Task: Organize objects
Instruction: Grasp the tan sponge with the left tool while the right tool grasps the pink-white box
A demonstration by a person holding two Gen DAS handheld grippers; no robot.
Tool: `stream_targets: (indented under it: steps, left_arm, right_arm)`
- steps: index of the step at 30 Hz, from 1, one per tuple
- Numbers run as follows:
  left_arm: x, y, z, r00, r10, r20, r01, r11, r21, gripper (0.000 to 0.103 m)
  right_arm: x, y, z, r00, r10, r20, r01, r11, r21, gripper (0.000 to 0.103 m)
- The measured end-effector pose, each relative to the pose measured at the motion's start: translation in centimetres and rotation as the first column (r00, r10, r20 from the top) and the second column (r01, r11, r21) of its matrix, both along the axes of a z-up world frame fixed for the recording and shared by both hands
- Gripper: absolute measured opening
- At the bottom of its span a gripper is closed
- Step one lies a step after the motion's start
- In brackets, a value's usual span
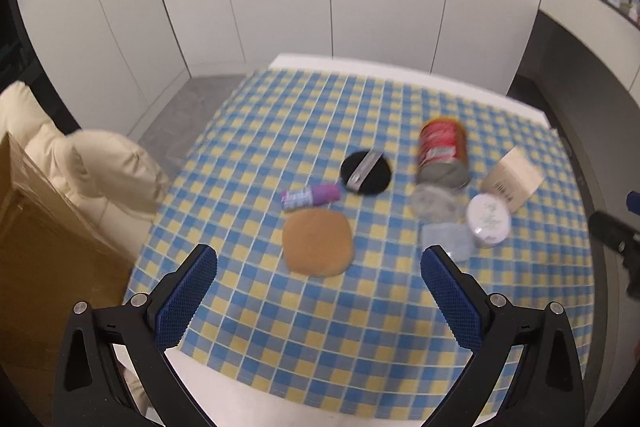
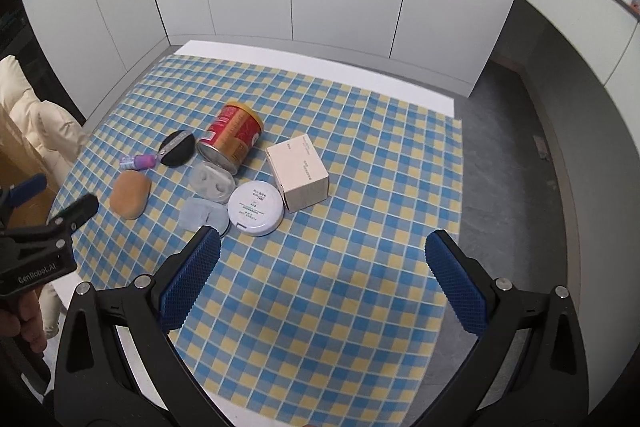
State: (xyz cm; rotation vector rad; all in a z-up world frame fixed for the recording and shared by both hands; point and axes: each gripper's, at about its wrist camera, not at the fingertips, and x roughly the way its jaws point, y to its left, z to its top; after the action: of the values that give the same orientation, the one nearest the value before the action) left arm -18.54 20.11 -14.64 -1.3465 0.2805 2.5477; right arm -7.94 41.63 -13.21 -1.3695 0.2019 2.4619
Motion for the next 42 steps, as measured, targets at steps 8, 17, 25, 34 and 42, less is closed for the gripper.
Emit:
stream_targets:
  steps: [8, 17, 25, 34, 42]
  left_arm:
    - [-1.8, -1.0, -4.7, 0.997, 0.021, 0.069, -0.018, 0.999, -0.050, 0.099]
    - [-3.4, -1.2, -8.0, 0.992, 0.013, 0.128, -0.008, 0.999, -0.040, 0.098]
    - [-4.4, -0.6, -8.4, 0.990, -0.027, 0.136, 0.025, 1.000, 0.016, 0.082]
    - [-4.9, 0.9, -7.6, 0.987, -0.054, 0.149, 0.051, 0.998, 0.025, 0.062]
    - [-4.1, 1.5, -7.0, 0.983, -0.070, 0.172, 0.065, 0.997, 0.039, 0.062]
  right_arm:
    - [-1.6, 1.1, -3.8, 0.999, 0.001, 0.042, 0.000, 1.000, -0.011, 0.103]
    - [-3.1, 1.6, -6.0, 0.999, 0.005, 0.043, -0.004, 1.000, -0.022, 0.103]
    - [-3.8, 2.5, -7.5, 0.999, -0.033, 0.040, 0.035, 0.999, -0.039, 0.102]
    - [-6.4, 3.6, -8.1, 1.000, 0.003, 0.013, -0.002, 0.996, -0.095, 0.085]
    - [-8.3, 3.1, -9.1, 0.996, 0.062, 0.069, -0.055, 0.994, -0.099, 0.046]
